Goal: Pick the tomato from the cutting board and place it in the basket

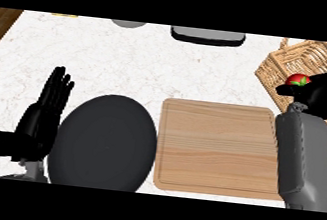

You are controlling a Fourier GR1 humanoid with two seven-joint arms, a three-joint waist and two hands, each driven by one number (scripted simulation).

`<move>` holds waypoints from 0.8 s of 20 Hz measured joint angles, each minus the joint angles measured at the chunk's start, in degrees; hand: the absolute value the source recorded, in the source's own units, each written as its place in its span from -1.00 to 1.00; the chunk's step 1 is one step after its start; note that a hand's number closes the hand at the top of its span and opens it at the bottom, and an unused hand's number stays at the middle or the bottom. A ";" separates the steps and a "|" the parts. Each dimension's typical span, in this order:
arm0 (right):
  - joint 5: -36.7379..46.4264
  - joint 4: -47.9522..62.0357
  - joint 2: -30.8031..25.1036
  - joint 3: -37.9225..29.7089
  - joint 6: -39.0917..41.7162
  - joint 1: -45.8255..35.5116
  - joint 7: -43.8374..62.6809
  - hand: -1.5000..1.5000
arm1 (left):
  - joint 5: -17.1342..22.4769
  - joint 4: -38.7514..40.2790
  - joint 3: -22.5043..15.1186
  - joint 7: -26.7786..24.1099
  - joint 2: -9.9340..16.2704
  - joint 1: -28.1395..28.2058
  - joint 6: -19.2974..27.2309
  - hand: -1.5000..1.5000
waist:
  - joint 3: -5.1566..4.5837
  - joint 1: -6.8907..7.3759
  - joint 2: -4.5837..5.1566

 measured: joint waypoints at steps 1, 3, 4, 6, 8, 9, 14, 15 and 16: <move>-0.56 0.04 -0.24 -0.34 -0.34 -0.03 -0.17 1.00 | -0.17 0.23 -0.20 -0.19 -0.11 -0.09 -0.06 0.00 | 0.00 0.02 0.01; -0.64 -0.76 -0.20 -0.82 -0.86 0.76 -0.10 1.00 | -0.56 0.00 -0.68 -0.63 -0.62 0.47 0.19 0.00 | -0.07 0.07 -0.05; -0.45 -1.69 -0.10 -1.23 -0.84 1.18 0.21 1.00 | -0.82 -0.18 -0.92 -0.90 -0.76 0.87 0.27 0.00 | -0.04 0.04 -0.05; -1.04 -2.52 -0.15 -2.24 -1.31 1.82 0.21 -1.00 | -0.97 0.33 -0.89 -1.20 -1.00 0.56 0.46 0.00 | -0.05 -0.01 -0.04; -2.88 -2.32 -0.48 -3.12 -2.12 2.51 -0.52 -1.00 | -0.78 1.94 -0.47 -2.34 -1.04 -0.22 0.17 0.00 | -0.17 -0.01 -0.12; -3.29 -2.70 -0.15 -3.07 -2.22 3.47 -0.67 -1.00 | -0.35 2.04 0.07 -2.78 -0.67 0.04 -0.26 0.00 | -0.18 -0.01 -0.14; -6.65 -0.86 -2.23 -3.25 -4.22 3.52 -2.03 -1.00 | -0.44 1.16 0.07 -1.10 -0.66 -0.63 -0.11 0.00 | -0.34 0.18 -0.31; -6.80 -1.22 -2.22 -2.81 -4.63 3.84 -2.05 -1.00 | -0.57 1.16 -0.11 -1.31 -0.74 -0.37 -0.21 0.00 | -0.27 0.15 -0.27; -7.24 -1.36 -2.36 -2.71 -5.57 4.38 -2.43 -1.00 | -0.39 0.83 -0.15 -0.89 -0.72 -0.23 -0.39 0.00 | -0.24 0.14 -0.26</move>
